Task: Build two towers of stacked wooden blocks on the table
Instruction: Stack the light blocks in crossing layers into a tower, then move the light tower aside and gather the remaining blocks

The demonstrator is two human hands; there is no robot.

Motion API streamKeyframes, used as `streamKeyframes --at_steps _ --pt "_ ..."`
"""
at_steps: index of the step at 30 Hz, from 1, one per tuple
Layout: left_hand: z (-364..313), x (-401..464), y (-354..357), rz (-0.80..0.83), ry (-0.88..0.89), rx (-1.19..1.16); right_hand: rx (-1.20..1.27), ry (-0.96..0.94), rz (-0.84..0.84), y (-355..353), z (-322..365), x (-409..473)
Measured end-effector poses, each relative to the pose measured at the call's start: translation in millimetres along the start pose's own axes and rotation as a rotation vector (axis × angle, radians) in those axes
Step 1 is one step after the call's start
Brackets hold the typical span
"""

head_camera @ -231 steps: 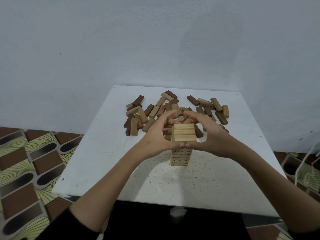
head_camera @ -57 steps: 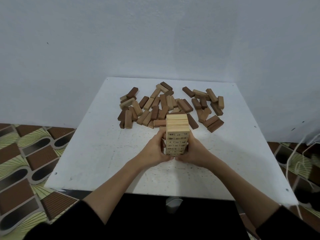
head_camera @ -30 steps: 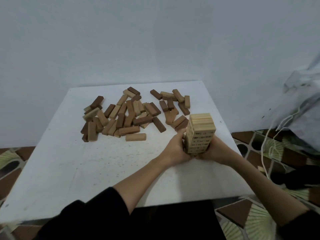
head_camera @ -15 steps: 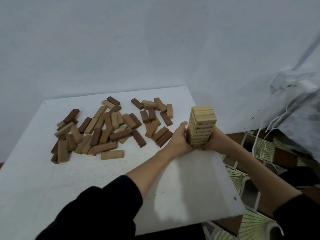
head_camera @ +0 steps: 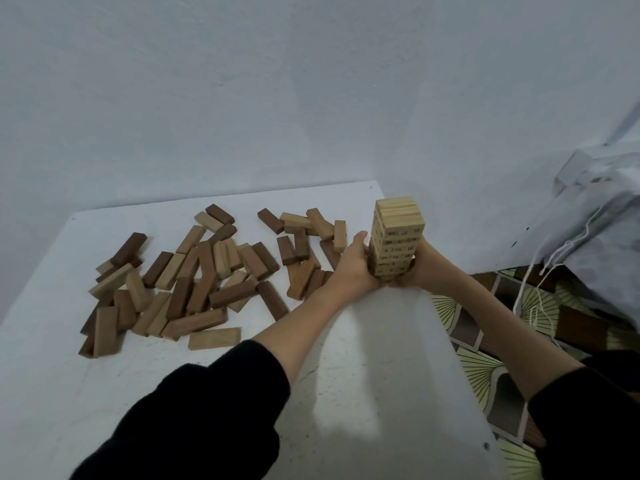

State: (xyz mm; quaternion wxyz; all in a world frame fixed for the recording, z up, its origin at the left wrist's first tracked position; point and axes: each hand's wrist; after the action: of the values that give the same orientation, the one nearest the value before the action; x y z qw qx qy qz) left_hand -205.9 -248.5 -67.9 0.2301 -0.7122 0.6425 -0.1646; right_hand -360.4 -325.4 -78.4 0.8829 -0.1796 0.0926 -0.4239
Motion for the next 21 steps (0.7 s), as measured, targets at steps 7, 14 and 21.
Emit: streamKeyframes --at_steps 7,14,21 --pt "-1 9 -4 -0.016 0.011 -0.048 0.038 -0.011 -0.004 0 7 10" --pt "-4 7 -9 0.002 0.049 -0.036 0.025 0.007 -0.015 2 11 6" --pt "2 -2 -17 0.053 -0.044 0.152 0.129 0.245 -0.224 13 19 -16"
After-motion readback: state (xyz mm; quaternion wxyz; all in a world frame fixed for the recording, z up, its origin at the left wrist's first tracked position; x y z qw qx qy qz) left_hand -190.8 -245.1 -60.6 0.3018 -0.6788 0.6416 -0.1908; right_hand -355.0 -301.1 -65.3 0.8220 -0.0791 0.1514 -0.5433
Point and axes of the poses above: each hand's wrist, its own x-axis towards the middle knuckle, its own y-axis out of the palm, z = x × y, and after that the axes turned 12 degrees about x, right-handed
